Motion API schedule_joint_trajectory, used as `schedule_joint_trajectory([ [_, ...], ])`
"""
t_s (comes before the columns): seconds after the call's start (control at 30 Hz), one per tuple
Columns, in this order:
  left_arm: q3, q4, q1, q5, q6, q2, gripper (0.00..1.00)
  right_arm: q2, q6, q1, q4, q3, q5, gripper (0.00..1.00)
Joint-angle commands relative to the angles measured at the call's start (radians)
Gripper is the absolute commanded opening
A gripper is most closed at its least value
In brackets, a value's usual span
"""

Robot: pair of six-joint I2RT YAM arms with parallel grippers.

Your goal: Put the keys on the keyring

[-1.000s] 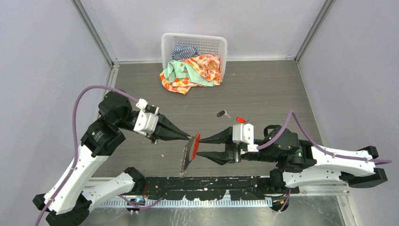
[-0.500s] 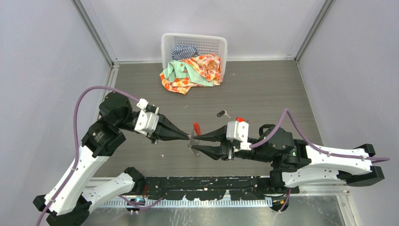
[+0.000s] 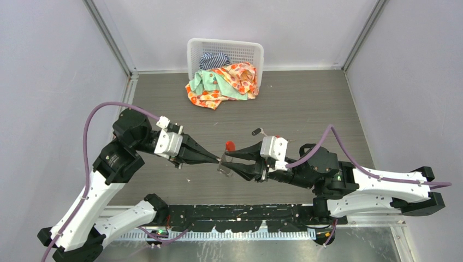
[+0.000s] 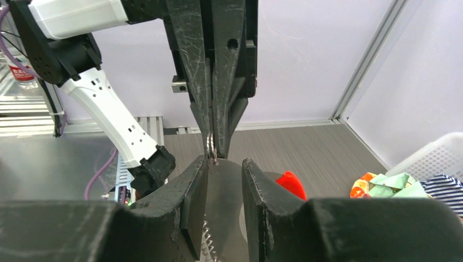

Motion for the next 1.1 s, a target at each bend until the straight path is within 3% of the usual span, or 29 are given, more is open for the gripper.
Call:
schedule_joint_trajectory([
  [0.0, 0.006, 0.054, -0.003, 0.003, -0.019, -0.019, 0.0, -0.005, -0.004, -0.002, 0.003, 0.037, 0.042, 0.34],
  [0.5, -0.01, 0.054, -0.003, -0.032, -0.032, -0.023, 0.0, 0.043, 0.002, -0.002, 0.041, 0.07, -0.026, 0.29],
  [0.57, -0.011, 0.056, -0.003, -0.034, -0.033, -0.023, 0.0, 0.044, 0.002, -0.002, 0.049, 0.07, -0.026, 0.23],
  [0.7, -0.01, 0.056, -0.003, -0.037, -0.033, -0.023, 0.0, 0.041, 0.002, -0.002, 0.045, 0.07, -0.012, 0.02],
  [0.83, -0.019, 0.047, -0.003, -0.054, -0.027, -0.026, 0.0, 0.034, 0.002, -0.002, -0.001, 0.082, 0.004, 0.01],
  [0.93, -0.018, 0.024, -0.003, -0.085, -0.021, -0.028, 0.19, 0.04, -0.002, -0.002, -0.072, 0.106, 0.014, 0.01],
  [1.07, 0.002, -0.05, -0.003, -0.092, 0.05, -0.015, 0.28, 0.051, -0.01, -0.002, -0.118, 0.123, 0.013, 0.01],
])
